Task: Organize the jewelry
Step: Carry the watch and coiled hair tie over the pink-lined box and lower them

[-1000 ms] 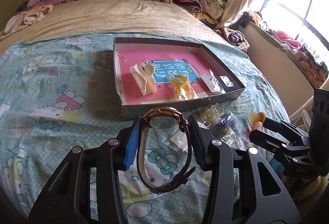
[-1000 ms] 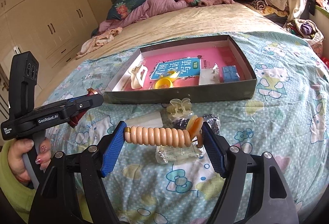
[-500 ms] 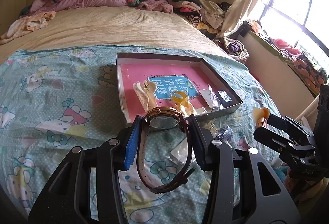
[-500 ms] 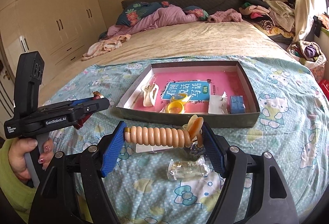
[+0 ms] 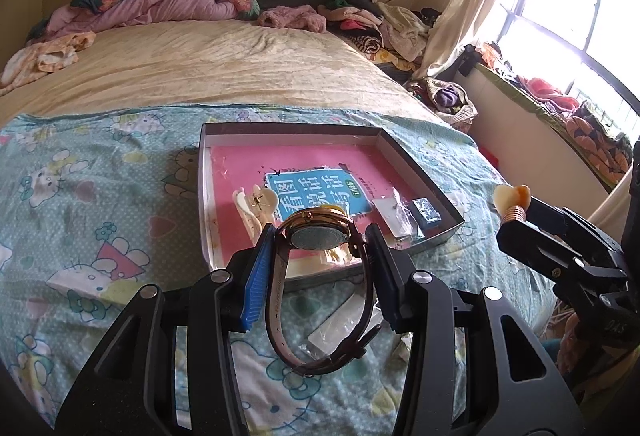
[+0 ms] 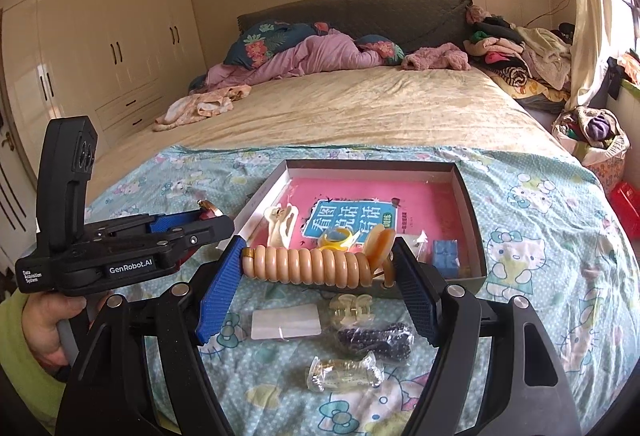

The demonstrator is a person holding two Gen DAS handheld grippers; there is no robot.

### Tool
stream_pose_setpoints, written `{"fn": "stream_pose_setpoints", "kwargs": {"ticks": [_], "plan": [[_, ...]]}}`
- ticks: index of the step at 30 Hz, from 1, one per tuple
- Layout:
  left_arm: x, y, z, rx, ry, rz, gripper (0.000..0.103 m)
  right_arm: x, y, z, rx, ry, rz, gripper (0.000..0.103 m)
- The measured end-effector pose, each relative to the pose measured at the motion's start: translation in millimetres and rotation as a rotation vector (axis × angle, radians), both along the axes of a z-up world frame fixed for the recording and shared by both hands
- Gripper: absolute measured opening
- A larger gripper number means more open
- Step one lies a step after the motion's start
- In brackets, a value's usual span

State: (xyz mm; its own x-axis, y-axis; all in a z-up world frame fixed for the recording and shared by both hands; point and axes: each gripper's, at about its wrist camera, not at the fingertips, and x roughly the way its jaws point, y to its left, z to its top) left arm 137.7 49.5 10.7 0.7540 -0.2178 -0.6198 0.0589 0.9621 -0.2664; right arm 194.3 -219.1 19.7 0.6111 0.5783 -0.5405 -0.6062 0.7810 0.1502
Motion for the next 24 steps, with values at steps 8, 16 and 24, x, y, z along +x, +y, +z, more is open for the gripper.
{"fn": "stream_pose_setpoints", "kwargs": {"ticks": [8, 16, 24], "plan": [[16, -6, -6, 0.022, 0.010, -0.007, 0.037, 23, -4, 6, 0.005, -0.023, -0.036, 0.072], [35, -12, -14, 0.029, 0.032, -0.012, 0.037, 48, -12, 7, 0.013, -0.030, -0.067, 0.072], [53, -15, -24, 0.038, 0.055, -0.013, 0.037, 67, -11, -4, -0.011, -0.022, -0.069, 0.072]]}}
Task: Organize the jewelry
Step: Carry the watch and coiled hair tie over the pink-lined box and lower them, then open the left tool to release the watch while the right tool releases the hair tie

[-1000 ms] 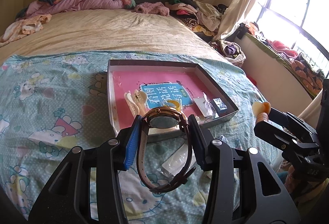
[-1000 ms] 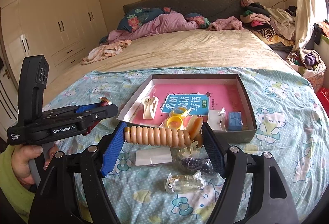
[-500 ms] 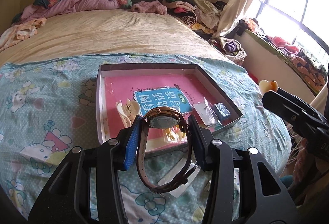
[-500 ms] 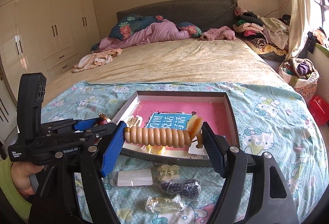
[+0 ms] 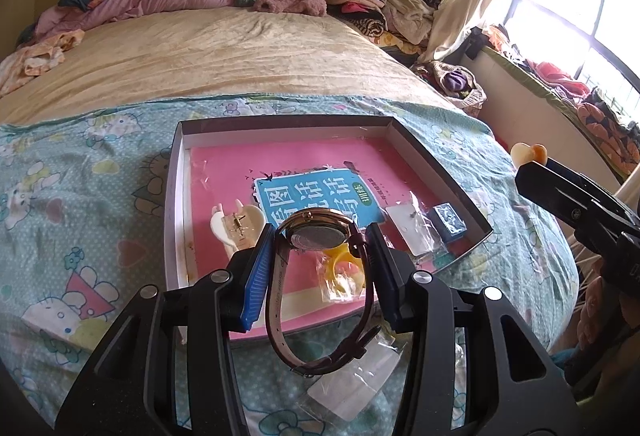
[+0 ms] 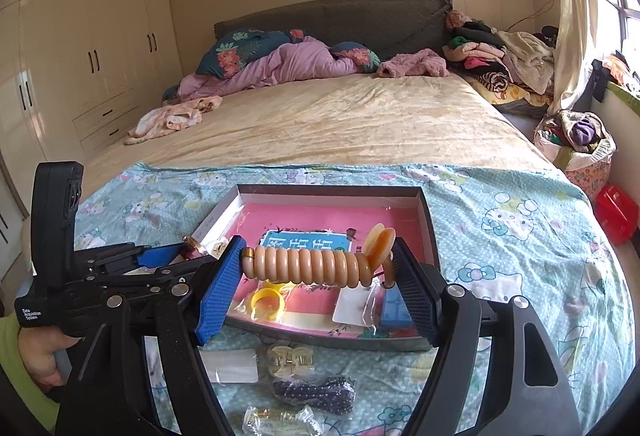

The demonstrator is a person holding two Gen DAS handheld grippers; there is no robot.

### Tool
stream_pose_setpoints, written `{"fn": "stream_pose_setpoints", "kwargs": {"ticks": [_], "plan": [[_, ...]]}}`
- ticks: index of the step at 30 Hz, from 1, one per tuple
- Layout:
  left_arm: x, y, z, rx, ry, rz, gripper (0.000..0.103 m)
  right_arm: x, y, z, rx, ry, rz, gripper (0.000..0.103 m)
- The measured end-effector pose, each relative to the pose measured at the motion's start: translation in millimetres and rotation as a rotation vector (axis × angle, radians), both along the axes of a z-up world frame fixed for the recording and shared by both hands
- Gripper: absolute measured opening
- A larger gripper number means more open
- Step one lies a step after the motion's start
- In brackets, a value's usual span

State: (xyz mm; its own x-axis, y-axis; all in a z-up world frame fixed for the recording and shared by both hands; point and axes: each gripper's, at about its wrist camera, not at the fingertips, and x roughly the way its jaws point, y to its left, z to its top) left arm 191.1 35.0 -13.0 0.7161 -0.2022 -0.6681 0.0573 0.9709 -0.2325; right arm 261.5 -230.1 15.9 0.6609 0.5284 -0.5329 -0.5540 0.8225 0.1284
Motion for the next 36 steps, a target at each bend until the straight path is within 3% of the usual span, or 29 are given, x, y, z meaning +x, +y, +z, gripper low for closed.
{"fn": "stream_pose_setpoints", "kwargs": {"ticks": [29, 36], "plan": [[40, -6, -46, 0.026, 0.104, -0.004, 0.038, 60, 4, -27, -0.061, 0.028, -0.024, 0.072], [41, -2, -47, 0.029, 0.105, 0.013, 0.043, 65, 13, -53, -0.110, 0.077, 0.006, 0.072]]}}
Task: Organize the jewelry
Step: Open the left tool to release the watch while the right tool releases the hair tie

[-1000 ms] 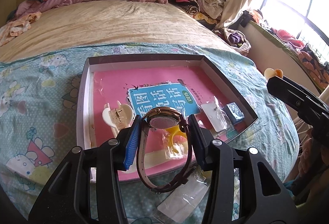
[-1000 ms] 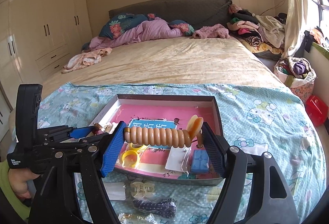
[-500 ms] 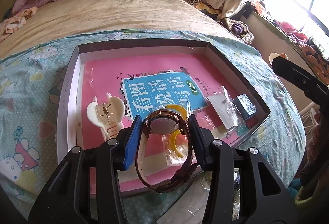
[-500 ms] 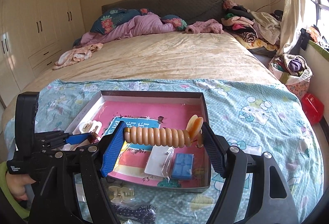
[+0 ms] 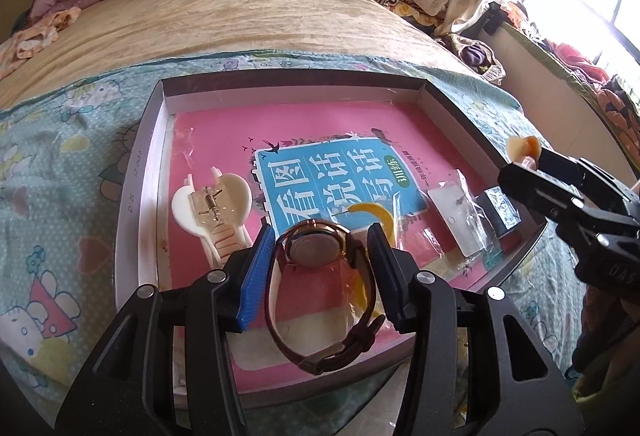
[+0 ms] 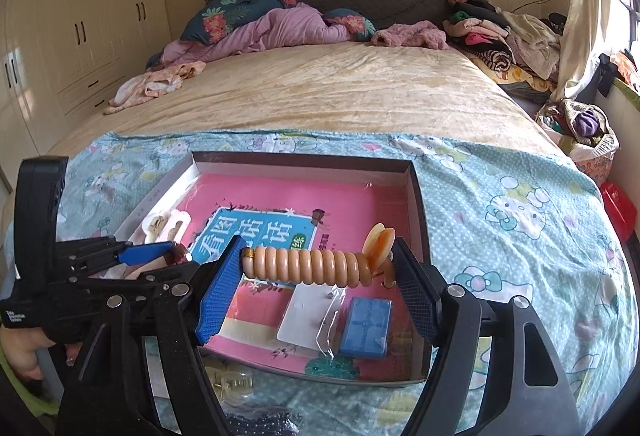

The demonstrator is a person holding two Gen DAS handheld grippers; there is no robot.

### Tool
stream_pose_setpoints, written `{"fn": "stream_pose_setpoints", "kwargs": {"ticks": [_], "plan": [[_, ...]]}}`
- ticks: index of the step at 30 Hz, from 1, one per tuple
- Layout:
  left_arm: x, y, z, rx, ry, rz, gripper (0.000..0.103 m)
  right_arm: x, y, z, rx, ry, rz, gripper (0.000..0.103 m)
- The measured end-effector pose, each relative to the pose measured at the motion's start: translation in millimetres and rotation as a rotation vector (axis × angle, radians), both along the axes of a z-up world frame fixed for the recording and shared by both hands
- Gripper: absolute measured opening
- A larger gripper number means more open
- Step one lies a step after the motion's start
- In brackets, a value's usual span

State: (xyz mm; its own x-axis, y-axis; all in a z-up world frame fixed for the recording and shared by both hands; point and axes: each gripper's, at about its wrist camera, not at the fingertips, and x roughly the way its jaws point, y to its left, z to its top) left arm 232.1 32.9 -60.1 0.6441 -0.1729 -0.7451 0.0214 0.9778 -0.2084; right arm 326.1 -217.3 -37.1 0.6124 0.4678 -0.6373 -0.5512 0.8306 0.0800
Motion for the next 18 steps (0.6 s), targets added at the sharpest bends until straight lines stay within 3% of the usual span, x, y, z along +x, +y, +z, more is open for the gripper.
{"fn": "stream_pose_setpoints", "kwargs": {"ticks": [9, 18], "plan": [[-9, 4, 12, -0.011, -0.027, 0.006, 0.053, -1, 14, -28, -0.067, 0.041, 0.034, 0.072], [-20, 9, 28, -0.021, -0.059, 0.014, 0.055, -7, 25, -38, -0.085, 0.081, 0.065, 0.074]]}}
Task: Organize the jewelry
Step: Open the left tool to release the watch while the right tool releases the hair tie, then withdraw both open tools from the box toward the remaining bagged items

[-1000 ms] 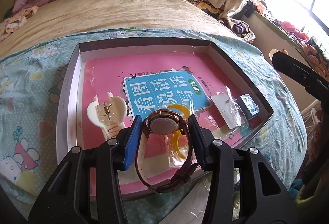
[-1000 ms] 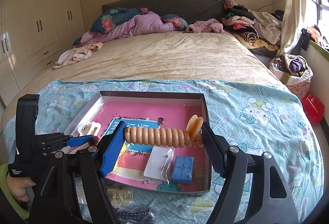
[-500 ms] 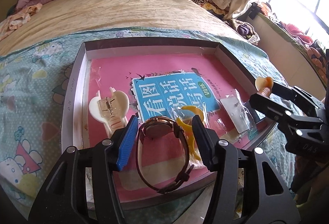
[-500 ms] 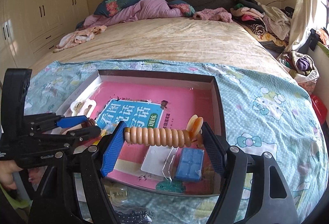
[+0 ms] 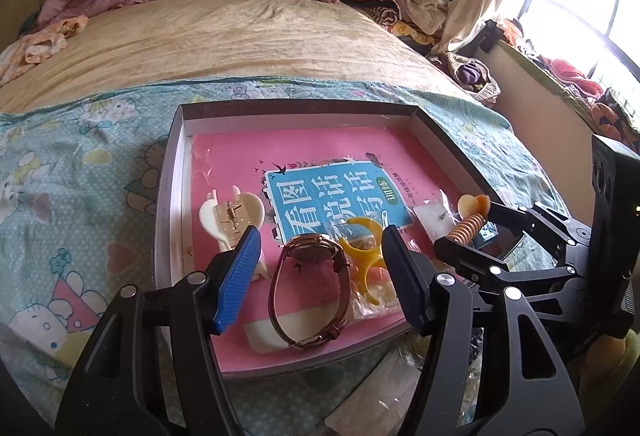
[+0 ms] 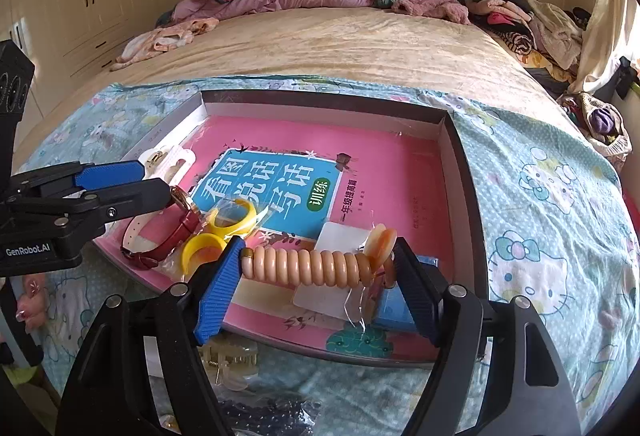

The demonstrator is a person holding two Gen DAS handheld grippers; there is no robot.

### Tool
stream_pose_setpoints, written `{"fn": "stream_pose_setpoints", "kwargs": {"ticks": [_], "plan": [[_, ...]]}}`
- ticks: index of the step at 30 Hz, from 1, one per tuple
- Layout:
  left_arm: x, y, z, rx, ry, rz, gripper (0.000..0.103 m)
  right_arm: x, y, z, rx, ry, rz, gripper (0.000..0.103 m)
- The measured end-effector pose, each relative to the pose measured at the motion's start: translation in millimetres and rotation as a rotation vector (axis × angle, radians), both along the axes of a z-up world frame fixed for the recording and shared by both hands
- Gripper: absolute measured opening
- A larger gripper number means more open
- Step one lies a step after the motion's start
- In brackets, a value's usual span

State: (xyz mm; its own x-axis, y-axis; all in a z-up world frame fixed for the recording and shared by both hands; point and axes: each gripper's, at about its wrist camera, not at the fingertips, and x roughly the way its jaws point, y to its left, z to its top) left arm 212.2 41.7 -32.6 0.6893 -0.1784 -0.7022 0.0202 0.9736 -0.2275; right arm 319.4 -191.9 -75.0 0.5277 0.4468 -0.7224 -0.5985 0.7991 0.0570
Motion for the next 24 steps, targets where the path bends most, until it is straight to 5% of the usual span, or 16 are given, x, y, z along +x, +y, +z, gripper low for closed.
{"fn": "stream_pose_setpoints", "kwargs": {"ticks": [8, 13, 18, 24], "plan": [[-6, 0, 5, -0.004, -0.006, 0.008, 0.056, -2, -11, 6, 0.048, 0.014, -0.028, 0.084], [-8, -1, 8, -0.001, -0.009, 0.007, 0.065, -5, -24, 16, 0.099, 0.015, -0.055, 0.093], [-13, -3, 12, 0.007, -0.015, 0.016, 0.086, -9, -35, 28, 0.140, 0.007, -0.072, 0.096], [-20, -3, 19, 0.005, -0.029, 0.019, 0.093, -18, -47, 41, 0.180, -0.005, -0.097, 0.098]]}}
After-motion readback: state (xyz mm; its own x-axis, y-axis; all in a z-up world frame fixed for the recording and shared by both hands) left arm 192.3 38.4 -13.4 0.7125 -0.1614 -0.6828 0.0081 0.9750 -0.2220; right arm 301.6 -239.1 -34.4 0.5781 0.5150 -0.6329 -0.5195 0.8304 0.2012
